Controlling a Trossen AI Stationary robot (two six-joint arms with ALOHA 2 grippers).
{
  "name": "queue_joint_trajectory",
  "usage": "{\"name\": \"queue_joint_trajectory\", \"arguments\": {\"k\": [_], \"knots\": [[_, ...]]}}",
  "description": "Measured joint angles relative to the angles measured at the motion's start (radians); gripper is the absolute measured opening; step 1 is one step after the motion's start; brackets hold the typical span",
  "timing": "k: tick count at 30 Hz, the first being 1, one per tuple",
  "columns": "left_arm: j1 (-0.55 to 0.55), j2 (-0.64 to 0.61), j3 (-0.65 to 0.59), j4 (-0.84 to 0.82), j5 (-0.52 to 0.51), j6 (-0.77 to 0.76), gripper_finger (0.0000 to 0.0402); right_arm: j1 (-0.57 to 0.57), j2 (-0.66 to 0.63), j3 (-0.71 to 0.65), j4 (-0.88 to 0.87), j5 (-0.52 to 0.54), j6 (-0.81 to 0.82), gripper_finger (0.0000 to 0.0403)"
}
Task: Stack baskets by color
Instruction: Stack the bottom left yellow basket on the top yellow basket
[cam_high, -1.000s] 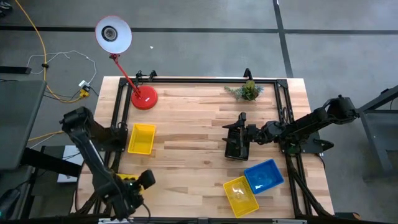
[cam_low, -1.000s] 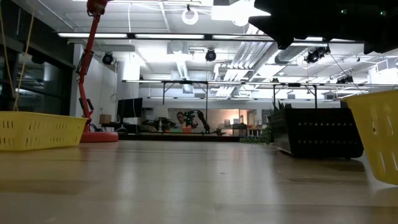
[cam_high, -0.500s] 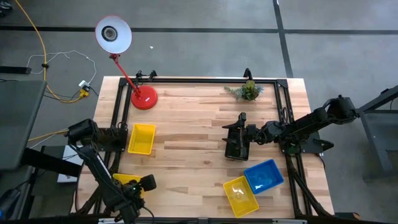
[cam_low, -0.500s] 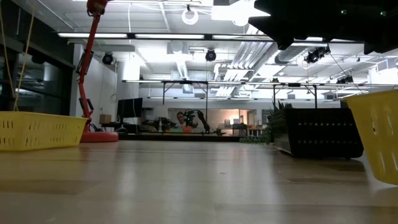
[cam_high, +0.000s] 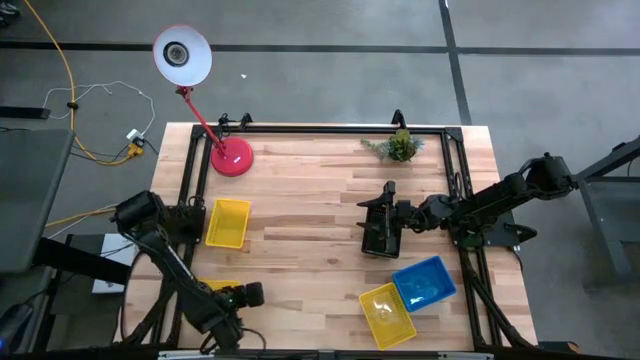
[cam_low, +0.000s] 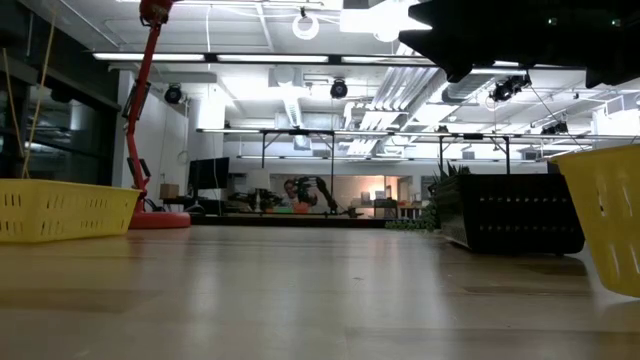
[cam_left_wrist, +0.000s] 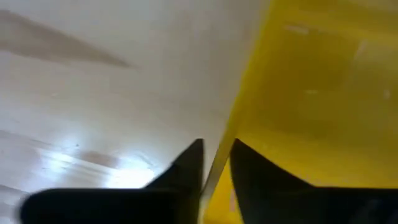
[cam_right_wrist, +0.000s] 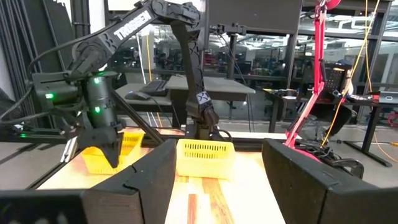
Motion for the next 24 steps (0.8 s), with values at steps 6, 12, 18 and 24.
{"name": "queue_joint_trajectory", "arguments": {"k": [6,12,18,24], "knots": [[0.103,-0.020,0.000,0.043,0.005,0.082,0.0016,0.000,0.000,0.000,-0.007,0.000,0.000,0.0224],[0.204,-0.126,0.056,0.092,-0.022,0.107,0.0003,0.000,0.000,0.000,-0.020,0.001,0.000,0.0224],[0.267,-0.306,0.085,0.195,-0.121,0.141,0.0000,0.000,0.000,0.000,-0.027,0.001,0.000,0.0224],[0.341,-0.485,0.085,0.263,-0.385,0.163,0.0000,0.000,0.000,0.000,-0.028,0.004,0.018,0.0224]]}}
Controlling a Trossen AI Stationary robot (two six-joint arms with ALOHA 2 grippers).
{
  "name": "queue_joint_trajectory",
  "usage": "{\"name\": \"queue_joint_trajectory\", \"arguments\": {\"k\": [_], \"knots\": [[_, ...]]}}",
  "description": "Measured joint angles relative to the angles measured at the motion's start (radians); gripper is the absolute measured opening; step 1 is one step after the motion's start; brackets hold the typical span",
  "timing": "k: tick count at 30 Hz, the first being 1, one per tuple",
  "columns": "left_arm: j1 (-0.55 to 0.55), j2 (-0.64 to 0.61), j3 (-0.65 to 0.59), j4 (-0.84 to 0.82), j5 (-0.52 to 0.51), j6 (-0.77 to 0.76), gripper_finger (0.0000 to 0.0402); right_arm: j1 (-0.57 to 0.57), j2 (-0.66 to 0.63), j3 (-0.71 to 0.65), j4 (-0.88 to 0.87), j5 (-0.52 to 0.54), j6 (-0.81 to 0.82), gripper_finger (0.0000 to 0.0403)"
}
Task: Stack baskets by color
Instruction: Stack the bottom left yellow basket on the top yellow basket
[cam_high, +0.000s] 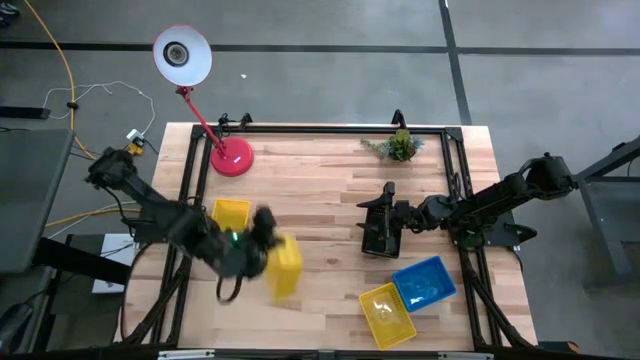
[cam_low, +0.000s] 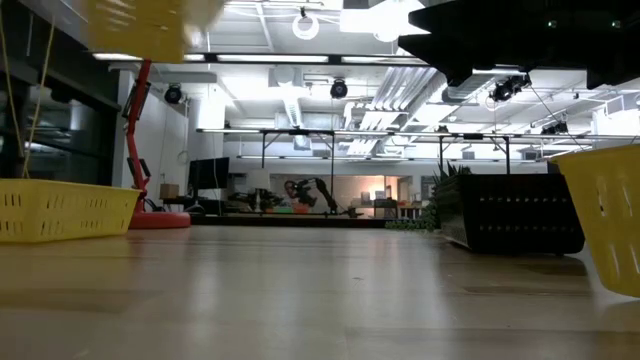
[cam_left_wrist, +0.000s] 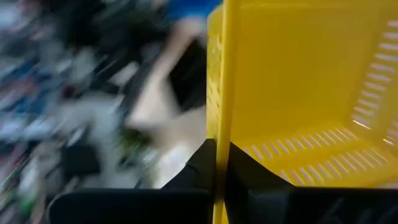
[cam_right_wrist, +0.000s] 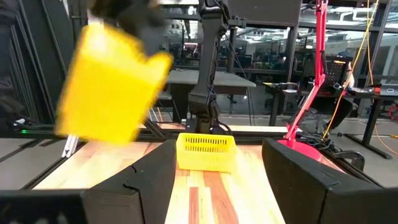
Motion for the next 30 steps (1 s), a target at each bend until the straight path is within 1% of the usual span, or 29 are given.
{"name": "queue_joint_trajectory", "arguments": {"k": [2,4,5,8,10,12,14,17,19,21,25,27,30], "knots": [[0.049,-0.043,0.000,-0.008,-0.083,0.015,0.0000,0.000,0.000,0.000,0.000,0.001,-0.003,0.0224],[0.112,-0.076,0.000,-0.021,-0.120,0.040,0.0000,0.000,0.000,0.000,0.000,0.004,-0.004,0.0224],[0.148,-0.087,0.000,-0.027,-0.121,0.048,0.0000,-0.002,0.000,0.000,0.000,0.004,-0.004,0.0224],[0.280,-0.109,0.000,-0.102,-0.064,0.046,0.0000,-0.007,0.000,0.000,-0.002,0.005,0.000,0.0224],[0.370,-0.110,0.000,-0.207,-0.010,0.020,0.0000,-0.006,0.000,0.000,-0.011,0.007,0.000,0.0224],[0.457,-0.109,0.000,-0.325,0.022,-0.021,0.0000,-0.006,0.000,0.000,-0.015,0.007,0.005,0.0224],[0.534,-0.109,0.000,-0.421,0.065,-0.054,0.0000,-0.006,0.000,0.000,-0.027,0.007,0.009,0.0224],[0.623,-0.108,0.000,-0.515,0.156,-0.094,0.0000,-0.006,0.000,0.000,-0.030,0.007,0.011,0.0224],[0.664,-0.108,0.000,-0.585,0.228,-0.111,0.0000,-0.006,0.000,0.000,-0.030,0.010,0.011,0.0224],[0.691,-0.108,0.000,-0.661,0.264,-0.135,0.0000,-0.006,0.000,0.000,-0.031,0.021,0.014,0.0224],[0.711,-0.097,-0.001,-0.765,0.281,-0.208,0.0000,-0.006,0.000,0.000,-0.039,0.026,0.034,0.0224],[0.711,-0.100,-0.014,-0.779,0.283,-0.225,0.0000,-0.006,0.000,0.000,-0.040,0.026,0.036,0.0224],[0.710,-0.099,-0.068,-0.782,0.289,-0.225,0.0000,-0.006,0.000,0.000,-0.043,0.026,0.045,0.0224]]}}
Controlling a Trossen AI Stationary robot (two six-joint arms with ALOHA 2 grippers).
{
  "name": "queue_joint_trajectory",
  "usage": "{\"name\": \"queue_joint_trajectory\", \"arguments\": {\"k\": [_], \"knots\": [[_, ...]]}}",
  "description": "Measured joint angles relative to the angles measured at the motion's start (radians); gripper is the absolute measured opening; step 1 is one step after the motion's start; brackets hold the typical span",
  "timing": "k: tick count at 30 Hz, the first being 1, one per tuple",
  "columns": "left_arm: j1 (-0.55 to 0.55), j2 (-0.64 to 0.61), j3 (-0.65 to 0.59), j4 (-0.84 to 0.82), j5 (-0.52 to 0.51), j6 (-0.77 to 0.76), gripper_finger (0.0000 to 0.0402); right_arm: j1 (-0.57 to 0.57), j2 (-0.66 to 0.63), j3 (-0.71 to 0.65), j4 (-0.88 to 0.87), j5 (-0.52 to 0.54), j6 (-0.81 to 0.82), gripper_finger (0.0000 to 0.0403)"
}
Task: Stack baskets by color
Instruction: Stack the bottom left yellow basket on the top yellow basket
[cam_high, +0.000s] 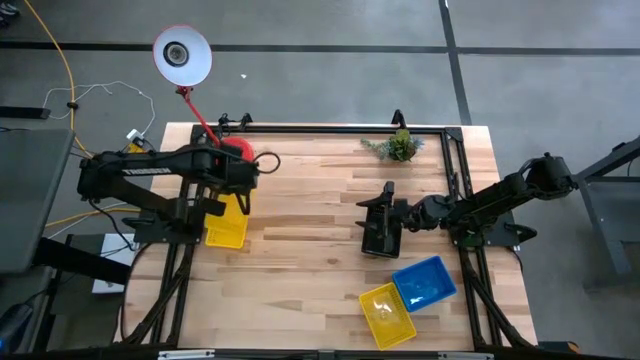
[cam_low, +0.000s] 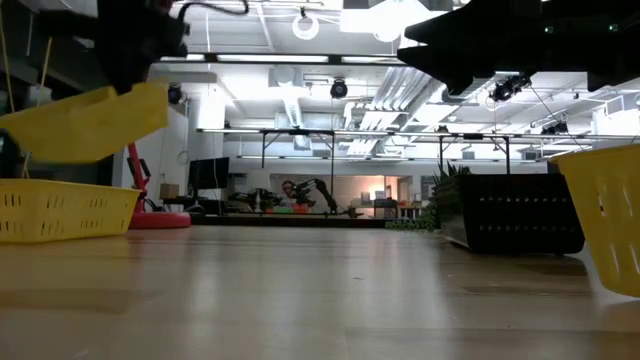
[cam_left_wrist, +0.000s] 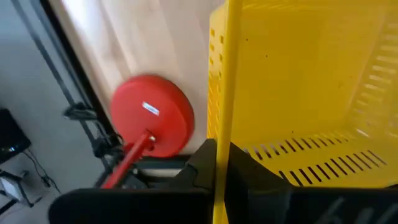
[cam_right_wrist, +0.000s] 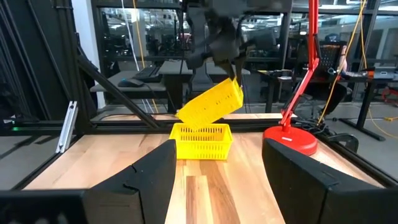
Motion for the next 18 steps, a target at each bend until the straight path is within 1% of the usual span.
{"name": "queue_joint_trajectory", "arguments": {"k": [6,9,18], "knots": [[0.000,0.009,-0.116,0.021,-0.008,0.009,0.0000,0.000,0.000,0.000,-0.002,0.000,0.011,0.0224],[0.000,0.005,-0.133,0.058,0.051,-0.011,0.0000,0.000,0.000,0.000,-0.002,0.000,0.005,0.0224],[-0.019,0.005,-0.142,0.069,0.125,-0.077,0.0000,0.000,0.000,0.000,-0.003,0.003,0.000,0.0224]]}}
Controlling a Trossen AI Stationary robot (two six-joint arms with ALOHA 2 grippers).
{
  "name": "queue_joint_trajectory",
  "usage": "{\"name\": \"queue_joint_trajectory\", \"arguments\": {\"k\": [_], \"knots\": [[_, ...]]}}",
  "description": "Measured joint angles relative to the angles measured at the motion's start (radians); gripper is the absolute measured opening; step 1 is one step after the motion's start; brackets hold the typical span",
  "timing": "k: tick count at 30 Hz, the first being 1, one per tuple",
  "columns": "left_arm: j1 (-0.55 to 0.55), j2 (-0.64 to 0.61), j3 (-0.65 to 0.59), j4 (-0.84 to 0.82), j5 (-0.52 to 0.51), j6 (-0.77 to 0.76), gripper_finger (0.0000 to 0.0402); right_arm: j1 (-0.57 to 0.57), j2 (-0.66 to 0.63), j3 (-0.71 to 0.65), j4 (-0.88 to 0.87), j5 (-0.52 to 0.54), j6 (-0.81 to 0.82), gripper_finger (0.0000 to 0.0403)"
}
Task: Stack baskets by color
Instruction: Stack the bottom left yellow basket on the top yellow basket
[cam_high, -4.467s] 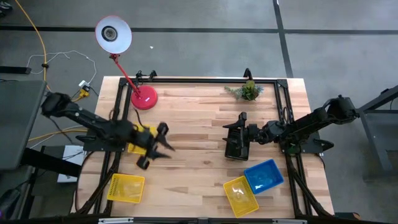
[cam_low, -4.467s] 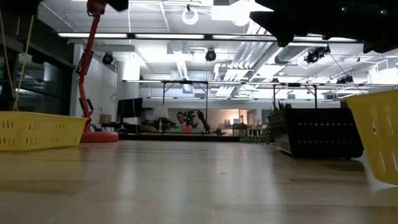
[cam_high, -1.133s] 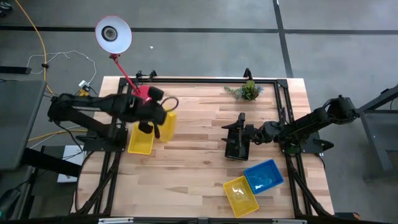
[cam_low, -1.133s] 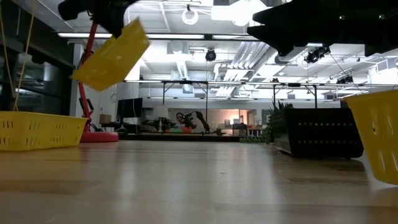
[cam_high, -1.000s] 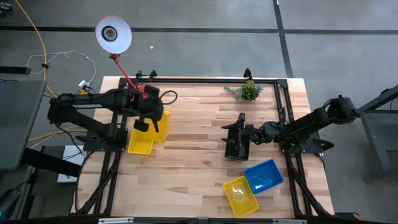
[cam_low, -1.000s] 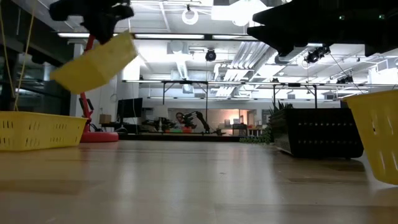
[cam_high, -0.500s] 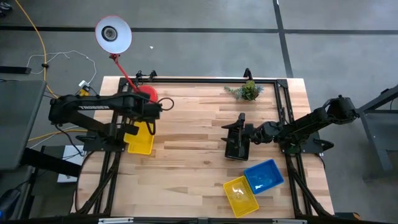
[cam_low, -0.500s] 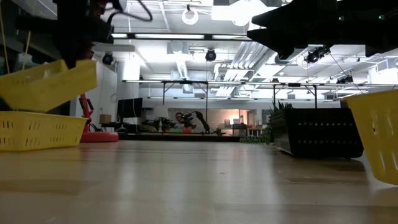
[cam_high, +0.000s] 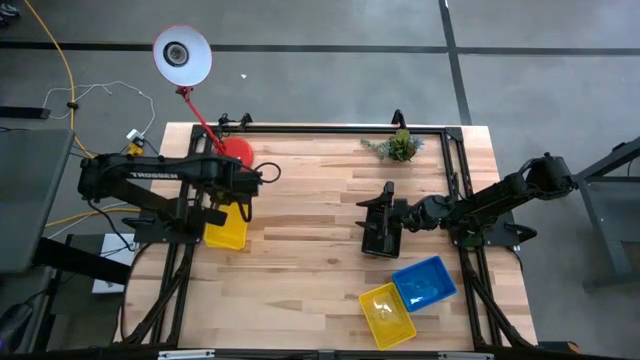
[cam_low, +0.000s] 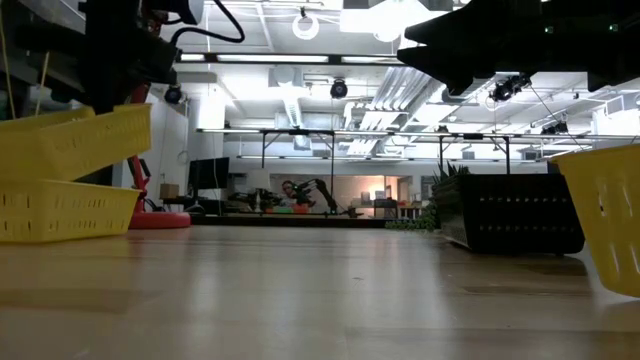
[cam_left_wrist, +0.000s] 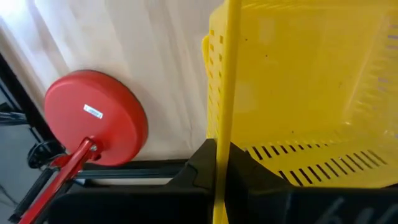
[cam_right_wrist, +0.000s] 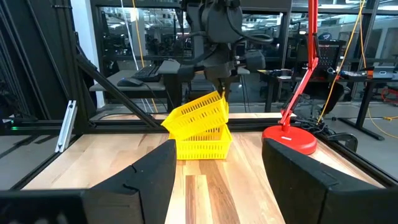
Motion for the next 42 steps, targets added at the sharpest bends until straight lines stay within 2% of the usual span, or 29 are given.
{"name": "queue_joint_trajectory", "arguments": {"k": [8,20,26,42], "knots": [[-0.034,0.000,0.000,0.000,0.015,-0.020,0.0000,0.000,0.000,0.000,-0.001,-0.001,0.000,0.0224],[-0.037,0.000,0.000,-0.008,0.044,-0.162,0.0000,0.000,0.000,0.000,-0.001,-0.002,0.000,0.0224],[-0.037,0.000,0.000,-0.058,-0.005,-0.166,0.0000,0.000,0.000,0.000,-0.002,-0.002,0.000,0.0224],[-0.041,0.000,0.000,-0.056,0.015,-0.174,0.0000,0.000,0.000,0.000,-0.006,-0.002,0.000,0.0224]]}}
